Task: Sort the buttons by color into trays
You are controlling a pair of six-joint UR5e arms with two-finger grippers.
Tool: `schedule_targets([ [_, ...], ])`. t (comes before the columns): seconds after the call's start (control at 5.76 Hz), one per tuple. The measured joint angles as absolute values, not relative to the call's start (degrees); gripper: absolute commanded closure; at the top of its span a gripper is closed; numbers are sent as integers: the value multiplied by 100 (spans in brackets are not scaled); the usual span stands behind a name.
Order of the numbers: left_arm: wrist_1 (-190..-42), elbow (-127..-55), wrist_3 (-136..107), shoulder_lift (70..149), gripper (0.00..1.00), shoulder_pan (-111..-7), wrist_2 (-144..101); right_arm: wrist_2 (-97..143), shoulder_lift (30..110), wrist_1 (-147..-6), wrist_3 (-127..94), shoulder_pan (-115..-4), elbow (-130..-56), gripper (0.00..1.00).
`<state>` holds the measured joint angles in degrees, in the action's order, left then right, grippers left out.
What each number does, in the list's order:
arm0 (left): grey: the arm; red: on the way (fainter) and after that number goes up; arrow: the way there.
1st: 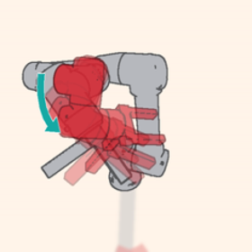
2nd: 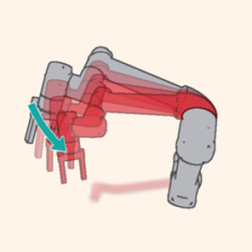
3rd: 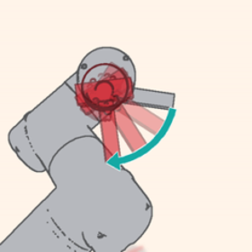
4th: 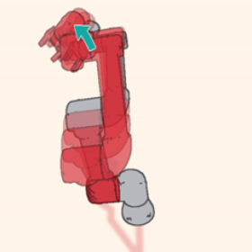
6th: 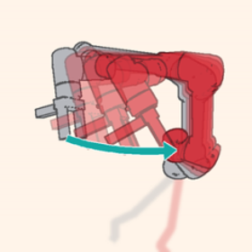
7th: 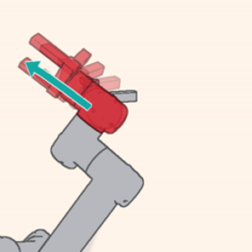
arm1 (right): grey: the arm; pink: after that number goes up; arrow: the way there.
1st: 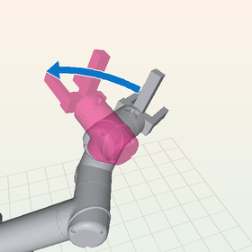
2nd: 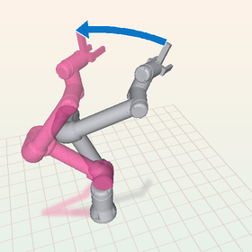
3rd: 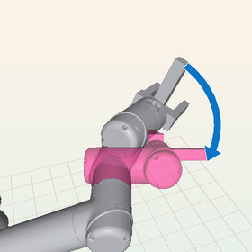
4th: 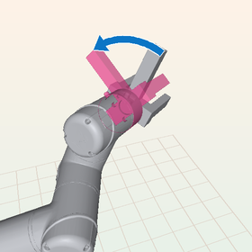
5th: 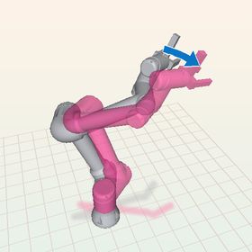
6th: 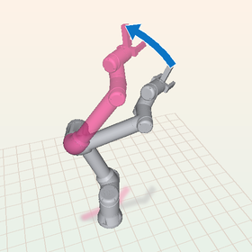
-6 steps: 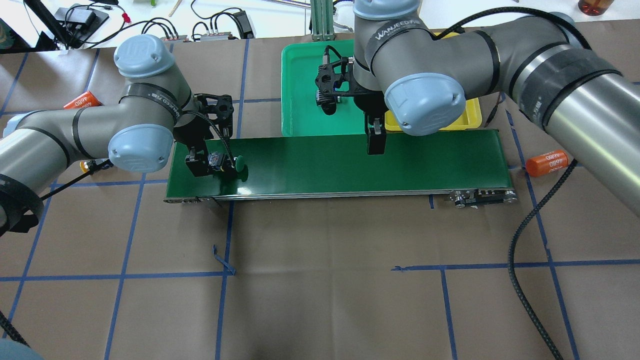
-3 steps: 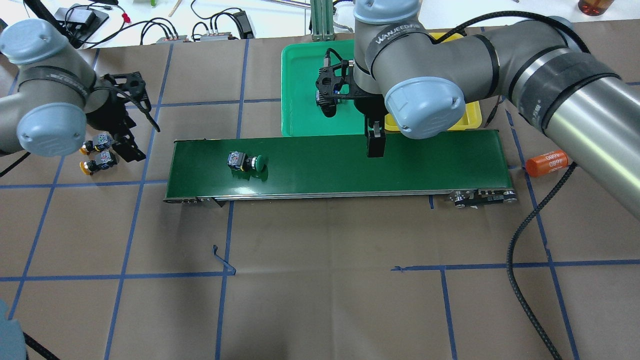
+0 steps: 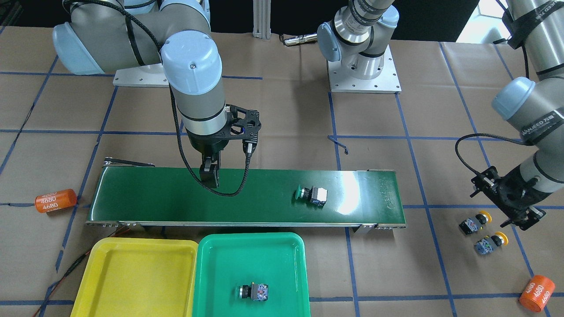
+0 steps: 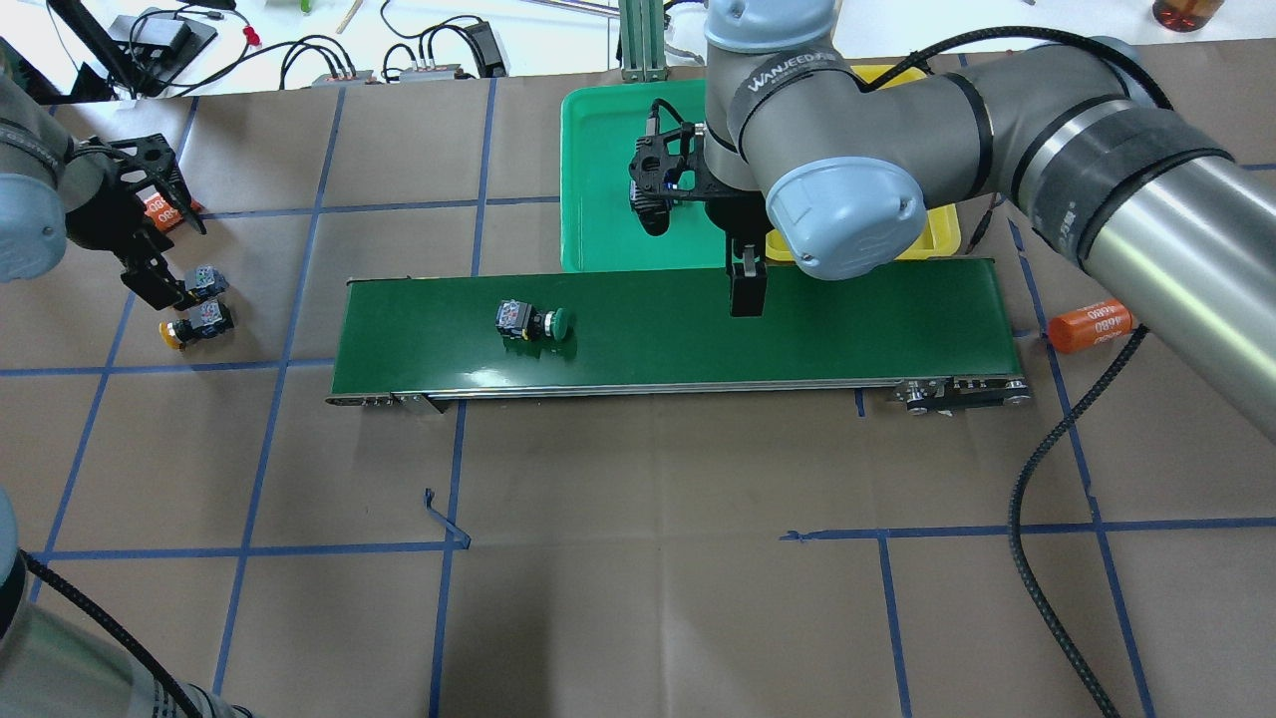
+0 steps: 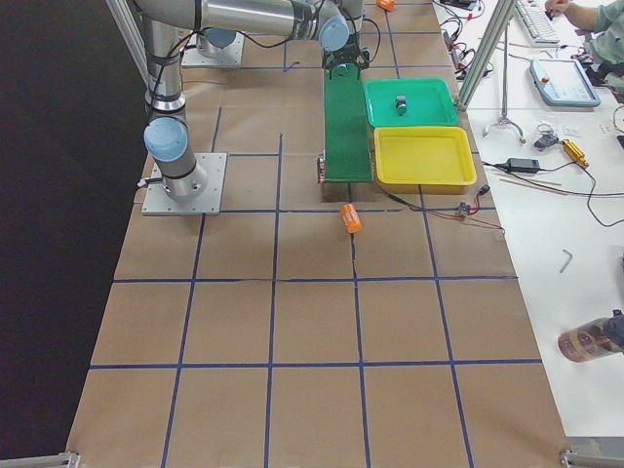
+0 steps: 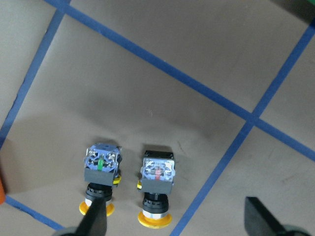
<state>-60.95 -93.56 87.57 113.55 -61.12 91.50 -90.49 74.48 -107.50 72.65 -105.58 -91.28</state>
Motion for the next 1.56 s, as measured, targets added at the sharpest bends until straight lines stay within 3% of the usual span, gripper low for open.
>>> schedule_targets([
  [0.69, -5935, -9322, 9051, 11938, 2, -5816, 9150, -8993, 7374, -10835, 6960, -10590, -9139, 0],
  [1.21, -5687, -9458, 9098, 12202, 3, -5801, 9141, -8974, 6802, -11704, 6080, -10823, -9114, 0],
  [1.39, -5613, -9465, 9097, 12262, 14, -5801, 9141, -8974, 6566, -11925, 5956, -10886, -9122, 0],
  [1.56, -5586, -9466, 9100, 12296, 55, -5801, 9138, -8976, 6430, -12044, 5934, -10905, -9170, 0],
])
